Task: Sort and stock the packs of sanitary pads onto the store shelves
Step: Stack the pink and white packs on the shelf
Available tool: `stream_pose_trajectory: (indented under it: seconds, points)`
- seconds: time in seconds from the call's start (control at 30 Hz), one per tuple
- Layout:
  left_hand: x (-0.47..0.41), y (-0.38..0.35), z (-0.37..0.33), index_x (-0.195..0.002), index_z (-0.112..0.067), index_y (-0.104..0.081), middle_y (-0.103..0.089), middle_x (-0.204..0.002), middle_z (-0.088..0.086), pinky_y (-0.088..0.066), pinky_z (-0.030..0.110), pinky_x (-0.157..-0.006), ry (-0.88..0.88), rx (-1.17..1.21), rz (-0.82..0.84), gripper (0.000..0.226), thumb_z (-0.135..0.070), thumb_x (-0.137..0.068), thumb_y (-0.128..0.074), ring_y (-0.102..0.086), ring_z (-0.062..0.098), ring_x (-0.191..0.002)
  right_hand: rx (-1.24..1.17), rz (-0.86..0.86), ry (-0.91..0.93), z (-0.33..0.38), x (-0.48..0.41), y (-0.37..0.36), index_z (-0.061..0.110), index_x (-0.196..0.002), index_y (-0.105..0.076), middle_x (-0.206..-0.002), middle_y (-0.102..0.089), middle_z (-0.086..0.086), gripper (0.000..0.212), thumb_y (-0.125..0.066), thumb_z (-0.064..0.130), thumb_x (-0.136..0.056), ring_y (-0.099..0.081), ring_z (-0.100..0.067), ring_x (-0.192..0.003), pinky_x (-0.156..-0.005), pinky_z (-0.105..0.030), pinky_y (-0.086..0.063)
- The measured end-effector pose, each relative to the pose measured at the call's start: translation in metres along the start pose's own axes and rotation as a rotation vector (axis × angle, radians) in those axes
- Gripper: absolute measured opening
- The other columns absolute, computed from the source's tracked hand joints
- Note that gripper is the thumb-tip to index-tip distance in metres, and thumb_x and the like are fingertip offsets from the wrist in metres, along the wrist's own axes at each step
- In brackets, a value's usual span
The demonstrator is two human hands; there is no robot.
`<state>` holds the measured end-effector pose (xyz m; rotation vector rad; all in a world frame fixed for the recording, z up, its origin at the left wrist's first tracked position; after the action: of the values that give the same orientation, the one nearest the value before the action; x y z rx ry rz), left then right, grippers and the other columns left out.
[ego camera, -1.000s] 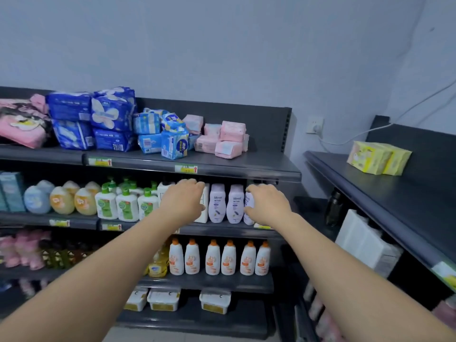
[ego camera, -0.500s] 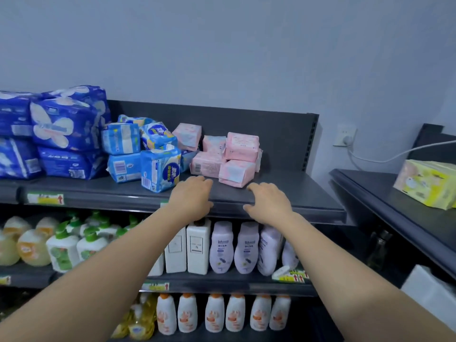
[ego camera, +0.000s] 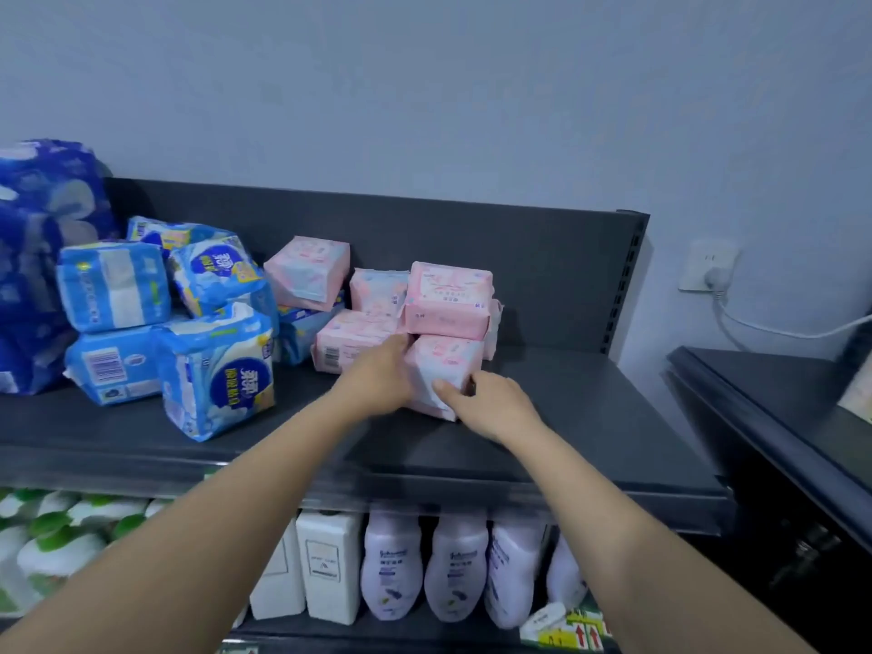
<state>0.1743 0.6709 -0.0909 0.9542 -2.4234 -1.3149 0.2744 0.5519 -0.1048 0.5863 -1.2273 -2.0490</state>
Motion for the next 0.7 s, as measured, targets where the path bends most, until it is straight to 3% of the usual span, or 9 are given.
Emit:
stream_pose_trajectory:
  seconds: [0.1, 0.2, 0.3, 0.37, 0.4, 0.5, 0.57, 0.63, 0.7]
  points:
    - [-0.017, -0.003, -0.006, -0.119, -0.003, -0.054, -0.069, -0.095, 0.018, -0.054, 0.038, -0.079, 0.131, 0.402, 0.164, 0.035, 0.009, -0.086, -0.048, -0.066, 0.027, -0.077, -0.212, -0.022, -0.067, -0.019, -0.018, 0.001, 0.028, -0.109, -0.062, -0.107, -0.067, 0.004, 0.087, -0.028, 0.091, -0.061, -0.058, -0.026, -0.106, -0.091, -0.042, -0.05]
    - [-0.029, -0.003, -0.008, -0.102, -0.003, -0.062, -0.072, -0.083, 0.018, -0.051, 0.031, -0.062, 0.142, 0.445, 0.21, 0.025, 0.01, -0.084, -0.052, -0.065, 0.027, -0.066, -0.285, -0.035, -0.097, -0.035, -0.025, 0.004, 0.032, -0.105, -0.061, -0.106, -0.067, 0.008, 0.077, -0.034, 0.089, -0.062, -0.06, -0.024, -0.104, -0.094, -0.045, -0.048]
    - [-0.046, 0.015, -0.009, -0.091, -0.014, -0.07, -0.069, -0.087, 0.001, -0.05, 0.029, -0.071, 0.035, 0.166, -0.275, 0.025, 0.002, -0.081, -0.053, -0.062, 0.019, -0.08, -0.359, -0.02, -0.105, -0.041, -0.031, 0.004, 0.031, -0.098, -0.06, -0.105, -0.066, 0.009, 0.056, -0.05, 0.075, -0.065, -0.061, -0.022, -0.102, -0.096, -0.047, -0.047]
    - [-0.051, 0.028, -0.015, -0.11, -0.017, -0.065, -0.057, -0.107, -0.003, -0.048, 0.033, -0.086, -0.107, 0.109, -0.601, 0.031, -0.005, -0.085, -0.052, -0.057, 0.019, -0.099, -0.427, -0.016, -0.116, -0.043, -0.033, 0.002, 0.031, -0.098, -0.06, -0.102, -0.067, 0.01, 0.056, -0.052, 0.068, -0.058, -0.062, -0.02, -0.099, -0.095, -0.047, -0.047]
    - [-0.055, 0.03, -0.019, -0.123, -0.016, -0.059, -0.052, -0.12, 0.0, -0.045, 0.032, -0.093, -0.157, 0.118, -0.633, 0.036, -0.009, -0.088, -0.053, -0.053, 0.02, -0.11, -0.454, -0.017, -0.117, -0.043, -0.033, 0.0, 0.03, -0.099, -0.059, -0.101, -0.067, 0.011, 0.056, -0.053, 0.066, -0.056, -0.062, -0.019, -0.099, -0.095, -0.046, -0.048]
    - [-0.078, 0.025, -0.022, -0.149, -0.013, -0.029, -0.035, -0.149, 0.006, -0.03, 0.031, -0.106, -0.018, 0.293, -0.422, 0.062, -0.034, -0.095, -0.053, -0.036, 0.021, -0.136, -0.526, -0.019, -0.126, -0.042, -0.032, -0.002, 0.03, -0.1, -0.057, -0.102, -0.065, 0.011, 0.059, -0.055, 0.063, -0.051, -0.062, -0.017, -0.1, -0.095, -0.046, -0.048]
    - [-0.09, 0.019, -0.021, -0.148, -0.009, -0.026, -0.042, -0.144, 0.004, -0.033, 0.032, -0.104, 0.115, 0.494, -0.286, 0.068, -0.039, -0.095, -0.054, -0.041, 0.022, -0.132, -0.579, -0.019, -0.128, -0.042, -0.032, -0.003, 0.03, -0.098, -0.056, -0.103, -0.065, 0.011, 0.056, -0.06, 0.059, -0.05, -0.062, -0.017, -0.099, -0.094, -0.046, -0.049]
    - [-0.096, 0.013, -0.019, -0.127, -0.014, -0.045, -0.053, -0.117, -0.002, -0.04, 0.03, -0.092, 0.149, 0.546, -0.246, 0.041, -0.029, -0.092, -0.061, -0.051, 0.022, -0.113, -0.632, -0.023, -0.12, -0.042, -0.031, -0.004, 0.029, -0.097, -0.056, -0.103, -0.066, 0.011, 0.046, -0.067, 0.051, -0.058, -0.062, -0.016, -0.098, -0.092, -0.045, -0.05]
    - [-0.1, 0.009, -0.013, -0.097, -0.019, -0.048, -0.059, -0.102, 0.003, -0.048, 0.034, -0.077, 0.197, 0.582, -0.217, 0.022, -0.015, -0.086, -0.067, -0.057, 0.022, -0.09, -0.677, -0.039, -0.108, -0.044, -0.031, -0.006, 0.026, -0.1, -0.057, -0.105, -0.066, 0.008, 0.034, -0.072, 0.038, -0.071, -0.063, -0.014, -0.097, -0.088, -0.041, -0.053]
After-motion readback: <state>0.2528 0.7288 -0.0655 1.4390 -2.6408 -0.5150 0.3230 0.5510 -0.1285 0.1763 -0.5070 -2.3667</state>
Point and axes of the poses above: each hand's wrist, its own x-axis away from the middle knuckle, its own y-axis out of the back of the hand, z = x × y, the point moved 4 cm from there along -x, towards the middle knuckle
